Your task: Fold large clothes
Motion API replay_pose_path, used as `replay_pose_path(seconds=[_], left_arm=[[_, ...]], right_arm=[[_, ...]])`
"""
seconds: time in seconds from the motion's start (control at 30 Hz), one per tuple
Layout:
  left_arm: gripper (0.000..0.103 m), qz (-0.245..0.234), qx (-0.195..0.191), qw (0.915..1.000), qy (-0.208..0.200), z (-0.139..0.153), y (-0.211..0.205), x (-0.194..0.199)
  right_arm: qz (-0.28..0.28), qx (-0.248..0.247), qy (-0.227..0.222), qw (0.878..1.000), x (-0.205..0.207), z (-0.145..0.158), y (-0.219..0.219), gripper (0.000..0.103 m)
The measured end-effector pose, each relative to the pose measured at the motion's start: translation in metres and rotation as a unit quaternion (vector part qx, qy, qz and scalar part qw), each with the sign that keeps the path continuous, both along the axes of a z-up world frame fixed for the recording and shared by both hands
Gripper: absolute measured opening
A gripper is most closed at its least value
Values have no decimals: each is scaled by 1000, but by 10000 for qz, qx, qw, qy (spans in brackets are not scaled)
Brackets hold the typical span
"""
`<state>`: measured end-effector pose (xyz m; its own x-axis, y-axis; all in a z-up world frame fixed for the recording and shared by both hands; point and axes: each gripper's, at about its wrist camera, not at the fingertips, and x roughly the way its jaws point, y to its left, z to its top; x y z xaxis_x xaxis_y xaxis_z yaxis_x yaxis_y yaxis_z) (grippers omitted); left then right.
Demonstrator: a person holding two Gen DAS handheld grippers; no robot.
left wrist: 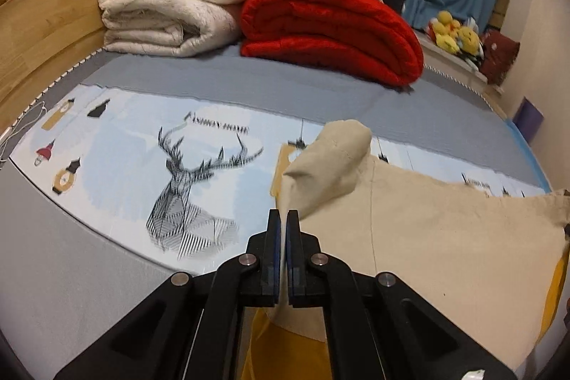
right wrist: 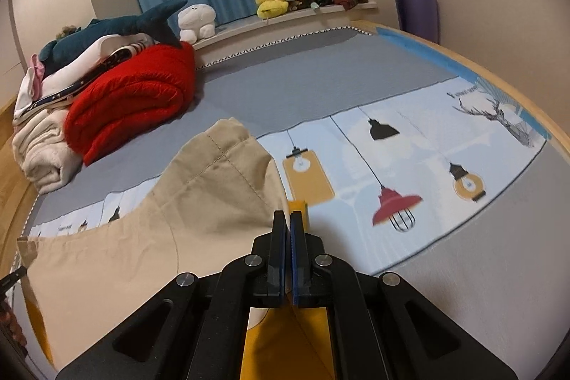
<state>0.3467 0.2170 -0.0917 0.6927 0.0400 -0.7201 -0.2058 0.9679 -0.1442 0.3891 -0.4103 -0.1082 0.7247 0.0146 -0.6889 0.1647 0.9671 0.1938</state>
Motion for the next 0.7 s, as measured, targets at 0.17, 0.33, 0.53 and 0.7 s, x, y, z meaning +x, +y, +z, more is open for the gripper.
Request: replay_pose_path(seconds=[0.17, 0.33, 0.53, 0.7], left_arm=[[2, 99, 162, 9998, -76, -12, -1, 27], [2, 133, 105, 9978, 648, -70, 4, 67], [5, 124, 156, 9937, 1101, -109, 1, 84], [16, 432, -253, 9891, 1388, -112, 18, 86]], right_arm=[[-115, -158, -23, 9998, 36, -14, 9, 2], [-246, -344, 311, 9986, 72, -54, 9, 2], [-278, -633, 1325, 9888, 96, -120, 13, 2], [-445, -615, 1526, 9854, 101, -130, 8, 2]])
